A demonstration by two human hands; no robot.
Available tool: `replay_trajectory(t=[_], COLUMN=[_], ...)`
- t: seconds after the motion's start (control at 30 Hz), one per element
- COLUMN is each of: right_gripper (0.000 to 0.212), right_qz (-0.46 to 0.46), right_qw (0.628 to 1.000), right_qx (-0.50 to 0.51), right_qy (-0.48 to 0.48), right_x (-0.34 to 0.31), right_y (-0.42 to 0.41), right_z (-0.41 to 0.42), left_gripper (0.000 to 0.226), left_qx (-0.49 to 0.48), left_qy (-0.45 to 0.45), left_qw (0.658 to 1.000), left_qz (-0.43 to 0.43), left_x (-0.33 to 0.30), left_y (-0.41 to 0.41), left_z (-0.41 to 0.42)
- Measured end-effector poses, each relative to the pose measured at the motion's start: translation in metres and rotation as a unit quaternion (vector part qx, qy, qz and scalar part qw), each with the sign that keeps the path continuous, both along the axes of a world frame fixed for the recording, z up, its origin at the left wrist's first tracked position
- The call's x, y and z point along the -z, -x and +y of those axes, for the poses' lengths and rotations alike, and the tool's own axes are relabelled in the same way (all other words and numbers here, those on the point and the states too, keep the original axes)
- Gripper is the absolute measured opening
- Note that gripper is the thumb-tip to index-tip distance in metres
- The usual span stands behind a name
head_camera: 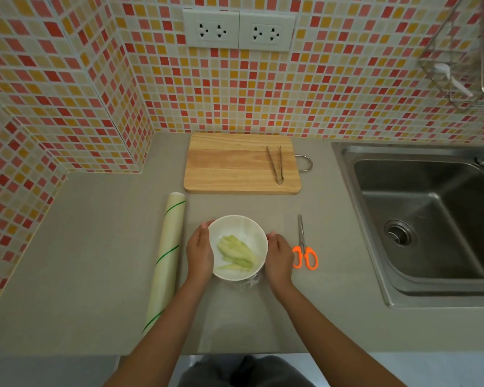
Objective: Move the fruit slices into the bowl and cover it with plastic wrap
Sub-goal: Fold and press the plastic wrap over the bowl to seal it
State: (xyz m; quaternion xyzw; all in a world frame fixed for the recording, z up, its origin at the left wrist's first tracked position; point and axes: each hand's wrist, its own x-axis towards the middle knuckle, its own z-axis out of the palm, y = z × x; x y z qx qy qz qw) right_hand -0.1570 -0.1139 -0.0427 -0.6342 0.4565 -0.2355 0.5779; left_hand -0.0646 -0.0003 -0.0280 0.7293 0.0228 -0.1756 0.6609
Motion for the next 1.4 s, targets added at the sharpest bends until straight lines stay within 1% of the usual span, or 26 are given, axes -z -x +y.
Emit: replay_trajectory(t=[0.07,0.13,0.2,0.27,0.33,0.4,0.47,0.53,0.57,0.63,0.7,0.77,0.8,0.87,0.9,0.93,0.97,1.0,1.03,1.07,1.1,1.13,1.17,1.23,1.33,1.4], right_gripper=[0.025,0.012,0.004,0.003,0.006,0.017,0.032,0.039,0.041,0.043,0.045,0.047,0.045,0.036,0.031,0.027,0.026,0.026,0.028,0.03,0.031,0.034,0.037,0.04,0.046,0.055], right_qz=[0.001,0.0,0.01,0.011,0.015,0.053,0.139,0.222,0.245,0.27,0.288,0.304,0.316,0.343,0.337,0.293,0.209,0.1,-0.004,-0.082,-0.134,-0.166,-0.18,-0.188,-0.205,-0.208], right_qw=[1.0,1.0,1.0,1.0,0.999,0.994,0.975,0.938,0.922,0.904,0.895,0.876,0.86,0.83,0.834,0.865,0.913,0.958,0.987,0.995,0.987,0.972,0.957,0.94,0.928,0.917], right_qx=[0.008,0.019,0.015,-0.005,-0.034,-0.057,-0.078,-0.085,-0.082,-0.074,-0.071,-0.087,-0.101,-0.113,-0.098,-0.067,-0.027,0.007,0.031,0.044,0.046,0.036,0.027,0.02,-0.007,-0.039], right_qy=[-0.002,-0.015,-0.004,0.011,0.035,0.08,0.155,0.251,0.288,0.323,0.332,0.364,0.388,0.425,0.425,0.402,0.349,0.267,0.157,0.037,-0.073,-0.162,-0.226,-0.283,-0.31,-0.337], right_x=[0.001,0.003,0.006,0.009,0.01,0.009,0.006,0.002,0.001,0.001,0.002,0.004,0.005,0.005,0.005,0.004,0.001,-0.003,-0.008,-0.013,-0.015,-0.015,-0.016,-0.018,-0.021,-0.022], right_y=[-0.008,-0.013,-0.013,-0.013,-0.012,-0.012,-0.013,-0.015,-0.015,-0.017,-0.017,-0.016,-0.015,-0.013,-0.012,-0.011,-0.01,-0.008,-0.007,-0.007,-0.007,-0.007,-0.008,-0.01,-0.012,-0.012], right_z=[-0.007,-0.013,-0.019,-0.02,-0.019,-0.019,-0.023,-0.027,-0.028,-0.028,-0.028,-0.03,-0.032,-0.037,-0.04,-0.042,-0.041,-0.038,-0.032,-0.023,-0.014,-0.005,0.002,0.011,0.012,0.007], left_gripper=[0.037,0.035,0.033,0.033,0.032,0.032,0.034,0.035,0.035,0.035,0.035,0.036,0.037,0.037,0.036,0.036,0.035,0.035,0.035,0.035,0.035,0.035,0.035,0.036,0.04,0.044], left_qx=[-0.01,-0.019,-0.025,-0.031,-0.044,-0.06,-0.069,-0.072,-0.073,-0.076,-0.081,-0.084,-0.085,-0.086,-0.085,-0.086,-0.09,-0.094,-0.099,-0.102,-0.103,-0.102,-0.102,-0.105,-0.106,-0.096], left_qy=[-0.011,-0.021,-0.03,-0.029,-0.016,0.001,0.008,0.017,0.023,0.026,0.026,0.025,0.025,0.028,0.032,0.036,0.04,0.043,0.046,0.049,0.051,0.052,0.056,0.071,0.075,0.072], left_qw=[1.0,1.0,0.999,0.999,0.999,0.998,0.997,0.997,0.997,0.996,0.996,0.995,0.995,0.995,0.995,0.995,0.994,0.994,0.993,0.993,0.992,0.992,0.991,0.989,0.988,0.987], left_qz=[-0.007,-0.012,-0.022,-0.025,-0.011,0.016,0.031,0.031,0.03,0.035,0.041,0.038,0.035,0.037,0.041,0.043,0.043,0.042,0.042,0.042,0.045,0.051,0.06,0.074,0.088,0.104], left_x=[0.003,0.005,0.006,0.008,0.009,0.009,0.007,0.006,0.006,0.005,0.004,0.003,0.004,0.005,0.005,0.005,0.005,0.006,0.006,0.006,0.005,0.004,0.003,0.0,-0.007,-0.009], left_y=[0.0,0.0,0.001,0.001,0.001,0.002,0.003,0.004,0.004,0.005,0.005,0.006,0.006,0.006,0.005,0.005,0.006,0.006,0.006,0.007,0.009,0.01,0.012,0.017,0.019,0.021], left_z=[0.001,0.001,0.001,0.002,0.001,0.001,0.0,0.0,0.0,0.0,0.0,0.0,0.0,0.0,-0.001,-0.001,-0.001,-0.001,-0.002,-0.002,-0.004,-0.005,-0.007,-0.01,-0.009,-0.007])
